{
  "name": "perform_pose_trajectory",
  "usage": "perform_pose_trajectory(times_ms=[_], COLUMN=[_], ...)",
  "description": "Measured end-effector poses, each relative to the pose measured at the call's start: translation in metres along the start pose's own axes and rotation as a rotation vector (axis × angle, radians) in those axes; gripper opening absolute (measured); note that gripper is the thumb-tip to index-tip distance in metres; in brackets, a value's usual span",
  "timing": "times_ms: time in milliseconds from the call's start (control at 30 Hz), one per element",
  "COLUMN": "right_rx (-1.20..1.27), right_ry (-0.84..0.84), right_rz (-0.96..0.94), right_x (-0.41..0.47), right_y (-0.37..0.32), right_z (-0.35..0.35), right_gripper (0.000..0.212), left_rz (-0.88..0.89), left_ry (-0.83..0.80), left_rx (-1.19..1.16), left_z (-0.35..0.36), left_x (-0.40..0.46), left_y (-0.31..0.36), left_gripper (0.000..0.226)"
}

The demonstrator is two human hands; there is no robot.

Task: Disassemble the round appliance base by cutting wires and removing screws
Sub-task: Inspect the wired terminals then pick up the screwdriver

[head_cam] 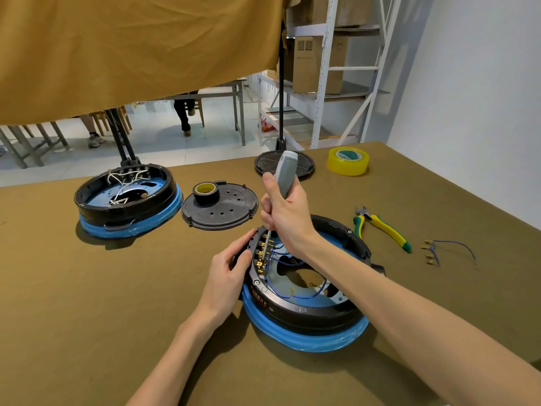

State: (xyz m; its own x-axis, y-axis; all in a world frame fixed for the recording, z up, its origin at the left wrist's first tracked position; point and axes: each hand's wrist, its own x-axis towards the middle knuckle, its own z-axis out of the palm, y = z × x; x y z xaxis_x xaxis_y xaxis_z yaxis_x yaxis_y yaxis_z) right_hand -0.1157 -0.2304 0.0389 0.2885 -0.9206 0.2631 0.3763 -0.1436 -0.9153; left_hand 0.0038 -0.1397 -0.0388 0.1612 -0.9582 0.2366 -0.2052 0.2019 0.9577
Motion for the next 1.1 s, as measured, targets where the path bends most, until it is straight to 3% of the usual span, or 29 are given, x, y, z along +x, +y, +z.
perform_pose_trajectory(times_ms=[333, 467, 667, 733, 800, 867, 1033, 1100], right_rx=[-0.247, -0.4, -0.119, 0.041, 0.046, -0.182, -1.171, -1.365], right_ry=[-0.191, -0.215, 0.046, 0.164, 0.277, 0.292, 0.188, 0.18], right_rz=[-0.012, 0.012, 0.167, 0.188, 0.17, 0.159, 0.188, 0.235], right_x=[0.01, 0.002, 0.004, 0.005, 0.003, -0.001, -0.028, -0.038], right_y=[-0.006, -0.001, -0.028, -0.038, -0.05, -0.061, -0.059, -0.051], right_z=[0.029, 0.025, -0.009, -0.026, -0.049, -0.077, -0.142, -0.156], right_gripper=[0.016, 0.026, 0.025, 0.016, 0.009, 0.01, 0.032, 0.037], left_rz=[-0.039, -0.043, 0.02, 0.033, 0.041, 0.048, 0.06, 0.053], left_ry=[0.017, 0.007, 0.002, 0.017, 0.023, 0.038, 0.081, 0.087], left_rx=[0.066, 0.058, 0.076, 0.094, 0.093, 0.094, 0.087, 0.083], left_z=[-0.001, -0.001, -0.001, 0.001, 0.004, 0.007, 0.011, 0.012], left_x=[0.001, 0.0, 0.0, -0.001, -0.001, -0.003, -0.003, -0.002], left_y=[-0.008, -0.006, -0.006, -0.006, -0.006, -0.003, -0.001, -0.001], left_gripper=[0.041, 0.037, 0.041, 0.04, 0.04, 0.047, 0.053, 0.053])
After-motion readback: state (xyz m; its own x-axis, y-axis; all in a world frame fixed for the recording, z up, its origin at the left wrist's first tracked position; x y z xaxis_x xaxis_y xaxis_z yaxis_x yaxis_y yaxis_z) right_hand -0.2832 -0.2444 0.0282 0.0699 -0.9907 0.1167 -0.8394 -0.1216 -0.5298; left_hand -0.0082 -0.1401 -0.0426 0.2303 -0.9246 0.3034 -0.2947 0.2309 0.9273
